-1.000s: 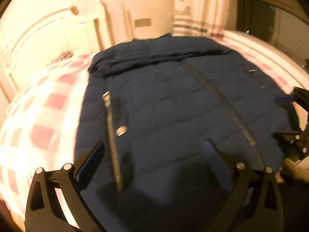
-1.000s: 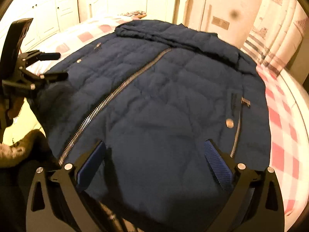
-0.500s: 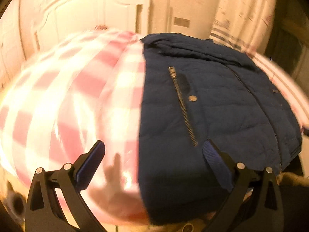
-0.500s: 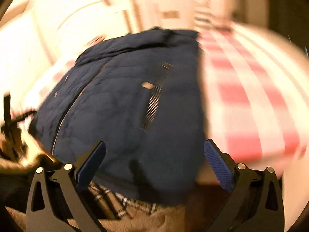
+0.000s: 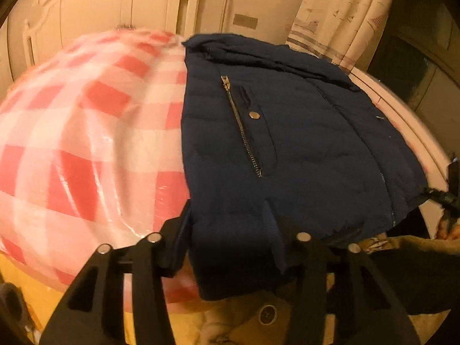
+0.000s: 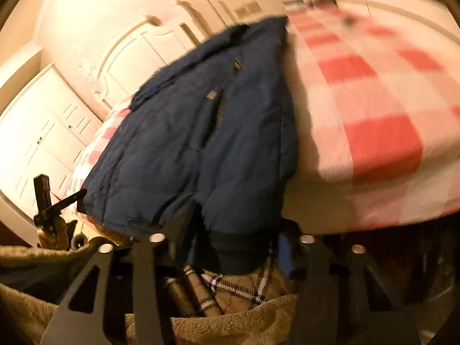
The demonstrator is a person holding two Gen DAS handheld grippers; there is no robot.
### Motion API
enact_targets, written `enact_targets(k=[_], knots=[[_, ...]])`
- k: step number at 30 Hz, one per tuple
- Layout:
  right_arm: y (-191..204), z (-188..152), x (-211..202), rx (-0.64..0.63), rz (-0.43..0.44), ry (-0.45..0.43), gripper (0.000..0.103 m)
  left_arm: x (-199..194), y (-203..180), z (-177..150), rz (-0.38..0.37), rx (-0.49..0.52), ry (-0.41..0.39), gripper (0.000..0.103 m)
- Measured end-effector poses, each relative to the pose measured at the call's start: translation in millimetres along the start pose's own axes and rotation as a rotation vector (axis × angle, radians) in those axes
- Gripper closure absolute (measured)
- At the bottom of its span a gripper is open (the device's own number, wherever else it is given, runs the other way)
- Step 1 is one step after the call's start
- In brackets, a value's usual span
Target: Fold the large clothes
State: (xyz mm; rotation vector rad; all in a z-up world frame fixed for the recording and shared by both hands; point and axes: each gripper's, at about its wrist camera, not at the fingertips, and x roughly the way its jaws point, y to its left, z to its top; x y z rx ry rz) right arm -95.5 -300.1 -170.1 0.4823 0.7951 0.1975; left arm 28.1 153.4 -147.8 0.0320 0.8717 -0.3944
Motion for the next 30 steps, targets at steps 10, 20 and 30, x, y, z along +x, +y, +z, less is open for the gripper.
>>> enact_targets(k=[10,20,30], knots=[[21,12,1,-0.089,-0.038,-0.070,0.053,12,-8,6,0.026,0.004,0.000,0.044],[33,11,-47,-0.110,0.076,-0.268,0.085,-58,-5,17,-0.336,-0.095,-0.226,0.092],[91,43,-183,-0.247,0.317,-0.626,0.086,-193,16,42,-0.690,-0.145,-0.624,0.092]])
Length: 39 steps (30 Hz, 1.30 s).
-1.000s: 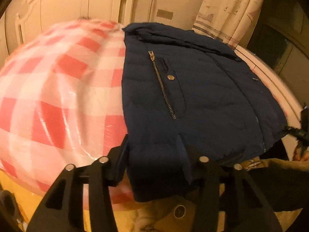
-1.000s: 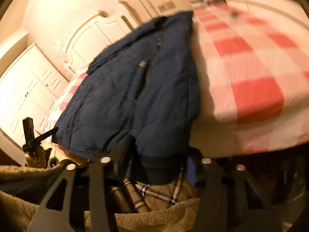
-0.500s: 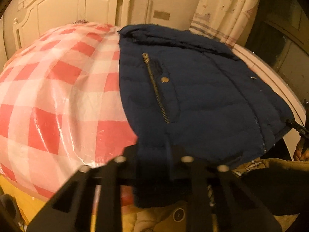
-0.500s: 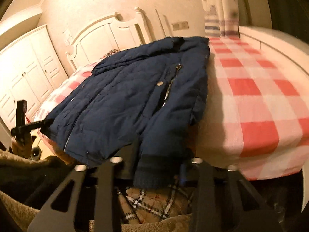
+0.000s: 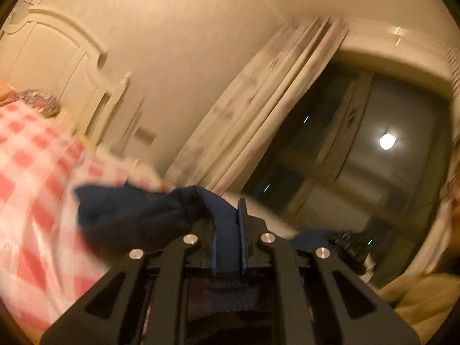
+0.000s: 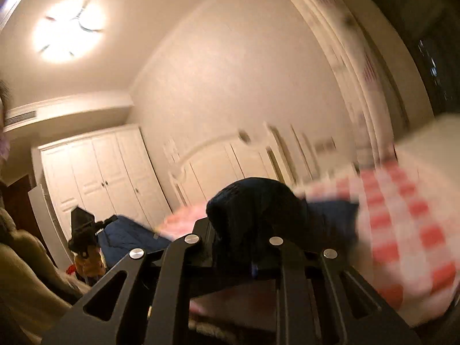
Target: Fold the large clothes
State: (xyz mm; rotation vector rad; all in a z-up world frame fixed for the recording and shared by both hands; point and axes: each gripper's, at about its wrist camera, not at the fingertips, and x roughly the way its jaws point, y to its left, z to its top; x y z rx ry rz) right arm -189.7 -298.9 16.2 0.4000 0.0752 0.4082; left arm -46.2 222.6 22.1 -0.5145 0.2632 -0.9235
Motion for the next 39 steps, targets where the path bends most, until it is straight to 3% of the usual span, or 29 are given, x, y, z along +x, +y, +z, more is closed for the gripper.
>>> enact_targets(k=[5,8,11,15,18,20,21,22,23,24,27,30,32,35,37,39], knots=[[15,49,21,-0.038,0.045,-0.068,0.086,12,6,31,-0.101,-0.050,-0.075,0.092],[14,74,53,-0.073,0.026,-0.083,0.086,42,5,51,-0.069,-0.020,-0.079,0.091],[-16,82,108,-0.031,-0.070,-0.012,0.086,89,37,64,0.122,-0.054,-0.017,0.091],[-86,53,202,0.092,-0.286,0.259,0.085,160,127,51,0.397,-0.263,0.146,0.089],[-140,15,255,0.176,-0.391,0.423,0.080,202,177,28,0.559,-0.293,0.238,0.086],[-173,-13,280,0.245,-0.461,0.530,0.066,219,200,14,0.626,-0.320,0.292,0.074],[-187,-26,286,0.299,-0.474,0.564,0.052,223,210,8,0.661,-0.344,0.309,0.067],[-190,-38,281,0.334,-0.471,0.571,0.032,219,215,4,0.690,-0.357,0.310,0.042],[-196,-43,277,0.371,-0.441,0.549,0.025,210,221,1,0.717,-0.374,0.285,0.021],[-199,-48,273,0.391,-0.413,0.523,0.016,202,223,1,0.714,-0.388,0.251,0.016],[-199,-49,251,0.437,-0.359,0.445,0.016,174,229,7,0.699,-0.425,0.149,0.013],[-195,-36,240,0.402,-0.365,0.387,0.016,161,221,18,0.728,-0.346,0.129,0.012],[-189,-25,248,0.280,-0.438,0.433,0.016,173,212,26,0.714,-0.228,0.201,0.011],[-190,-23,271,0.151,-0.497,0.592,0.016,211,206,26,0.665,-0.075,0.418,0.006],[-198,-28,284,0.098,-0.518,0.666,0.016,231,209,23,0.657,-0.022,0.484,0.006],[-209,-34,296,0.081,-0.487,0.719,0.016,253,221,21,0.632,-0.036,0.559,0.006]])
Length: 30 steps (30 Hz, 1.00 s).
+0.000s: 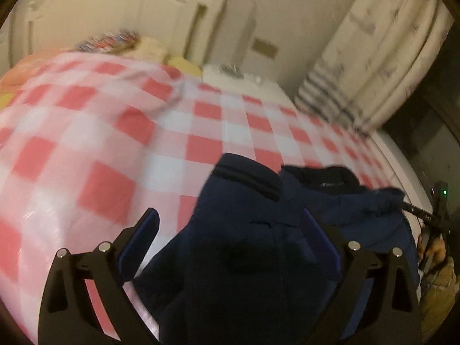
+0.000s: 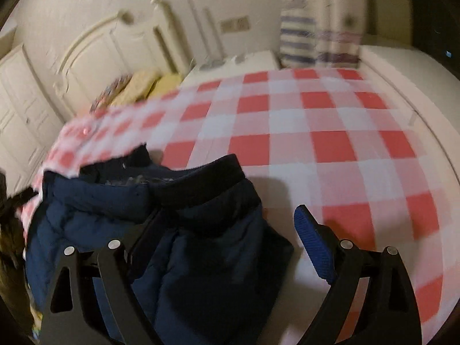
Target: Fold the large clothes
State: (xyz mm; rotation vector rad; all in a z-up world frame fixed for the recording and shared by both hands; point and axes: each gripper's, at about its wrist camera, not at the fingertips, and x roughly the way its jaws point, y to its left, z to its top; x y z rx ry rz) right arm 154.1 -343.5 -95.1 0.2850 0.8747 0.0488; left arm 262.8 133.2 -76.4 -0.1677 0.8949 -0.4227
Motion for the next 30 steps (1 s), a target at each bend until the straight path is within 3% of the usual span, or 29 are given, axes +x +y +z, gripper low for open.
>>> enact_targets(k=[3,4,5,6,7,9,14,17,19,23,25,27,29,30], knots=[[-7,9,22,-0.018,0.063,0.052,0.017,27,4,14,-0.099,-0.055,0.091,0.007],[-11,11,26,-0.006,0.095,0.059,0.022,37,4,17,-0.113,-0.068,0.110,0.008],[-13,12,29,0.009,0.132,0.060,0.027,42,3,18,-0.109,-0.070,0.114,0.020],[-16,12,31,0.029,0.186,0.063,0.041,49,4,18,-0.104,-0.072,0.121,0.033],[-15,11,30,0.034,0.196,0.055,0.051,50,4,17,-0.094,-0.073,0.123,0.076],[-9,8,21,0.009,0.191,0.019,0.071,39,6,11,-0.119,-0.093,0.077,0.087],[29,11,-46,-0.098,0.134,-0.144,0.080,-31,-8,9,-0.173,-0.075,-0.103,0.089],[44,35,-61,-0.105,0.108,-0.193,0.080,-39,-7,31,-0.129,-0.110,-0.112,0.088],[48,50,-44,-0.100,0.064,-0.171,0.080,-21,-5,42,-0.059,-0.104,-0.077,0.088],[38,55,26,-0.045,-0.019,-0.041,0.080,40,11,37,0.080,-0.096,0.022,0.087],[24,43,56,0.003,-0.007,0.033,0.080,61,21,27,0.100,-0.111,0.065,0.086],[17,35,64,0.024,0.018,0.049,0.078,67,31,19,0.091,-0.142,0.077,0.083],[11,36,58,0.046,0.020,0.037,0.068,64,35,18,0.106,-0.154,0.077,0.073],[9,37,55,0.060,0.016,0.041,0.052,62,35,18,0.139,-0.150,0.077,0.067]])
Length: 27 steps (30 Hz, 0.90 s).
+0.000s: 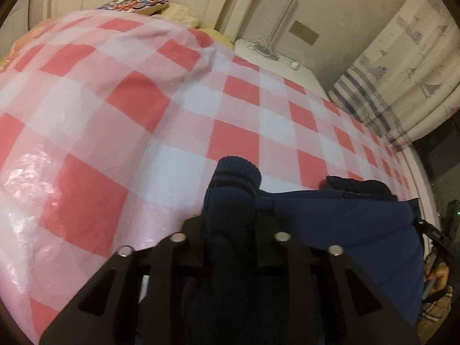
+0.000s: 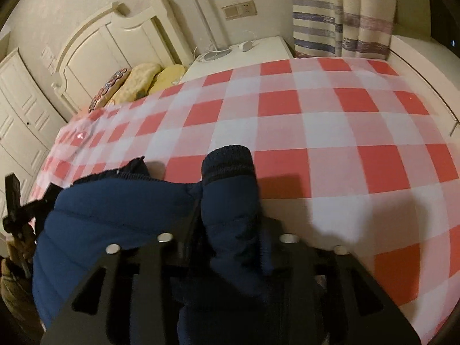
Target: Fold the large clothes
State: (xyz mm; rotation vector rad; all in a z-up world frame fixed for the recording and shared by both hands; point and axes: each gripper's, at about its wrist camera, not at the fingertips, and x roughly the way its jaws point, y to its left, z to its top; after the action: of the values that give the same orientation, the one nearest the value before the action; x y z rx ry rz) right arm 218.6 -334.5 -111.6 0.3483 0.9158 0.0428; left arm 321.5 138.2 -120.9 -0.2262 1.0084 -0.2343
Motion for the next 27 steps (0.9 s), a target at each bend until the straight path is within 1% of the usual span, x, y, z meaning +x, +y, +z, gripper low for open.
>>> enact_targets(k=[1,2,3,4,5,6,7,8,9,10,11,12,13,14,15,16,18,20,22,27], knots=[[-1,2,-3,0.016,-0.019,0.005,0.038,-7,-1,1,0.076,0.004,-0.019,0.052],[0,4,-11,0.033,-0.034,0.001,0.036,-18,-6,1,0.132,0.007,-0.053,0.041],[1,7,-23,0.047,-0.027,-0.025,0.036,-36,-12,0,0.192,0.015,-0.121,0.039],[8,9,-44,0.043,-0.011,-0.079,0.036,-52,-18,-2,0.239,0.029,-0.186,0.039],[19,10,-66,0.014,-0.001,-0.151,0.036,-82,-35,-3,0.306,0.063,-0.294,0.037],[36,11,-91,-0.031,0.015,-0.235,0.038,-103,-49,-4,0.317,0.093,-0.369,0.035],[52,12,-109,-0.071,0.036,-0.294,0.044,-124,-64,-6,0.298,0.126,-0.441,0.027],[73,12,-126,-0.121,0.046,-0.349,0.047,-147,-86,-8,0.266,0.172,-0.516,0.024],[90,12,-136,-0.160,0.034,-0.379,0.056,-161,-106,-9,0.247,0.215,-0.561,0.024],[116,10,-145,-0.220,0.014,-0.412,0.063,-165,-118,-9,0.239,0.239,-0.574,0.024],[134,8,-147,-0.263,0.009,-0.428,0.065,-167,-137,-9,0.223,0.280,-0.574,0.024],[151,5,-145,-0.302,-0.001,-0.430,0.066,-161,-151,-9,0.209,0.309,-0.557,0.025],[167,3,-133,-0.329,-0.020,-0.403,0.067,-155,-157,-9,0.206,0.318,-0.541,0.027],[176,1,-116,-0.333,-0.019,-0.352,0.067,-138,-163,-8,0.217,0.319,-0.495,0.031],[179,0,-105,-0.326,-0.018,-0.320,0.069,-123,-166,-7,0.226,0.314,-0.448,0.032],[182,-2,-82,-0.313,-0.022,-0.259,0.070,-99,-166,-7,0.228,0.309,-0.370,0.033],[185,-9,-52,-0.313,-0.038,-0.179,0.070,-68,-166,-12,0.229,0.307,-0.288,0.036],[187,-17,-25,-0.318,-0.047,-0.118,0.070,-42,-164,-19,0.250,0.313,-0.225,0.037],[189,-21,-9,-0.329,-0.058,-0.080,0.070,-22,-158,-25,0.240,0.313,-0.173,0.037],[185,-22,21,-0.331,-0.084,-0.005,0.070,10,-164,-34,0.249,0.358,-0.100,0.037]])
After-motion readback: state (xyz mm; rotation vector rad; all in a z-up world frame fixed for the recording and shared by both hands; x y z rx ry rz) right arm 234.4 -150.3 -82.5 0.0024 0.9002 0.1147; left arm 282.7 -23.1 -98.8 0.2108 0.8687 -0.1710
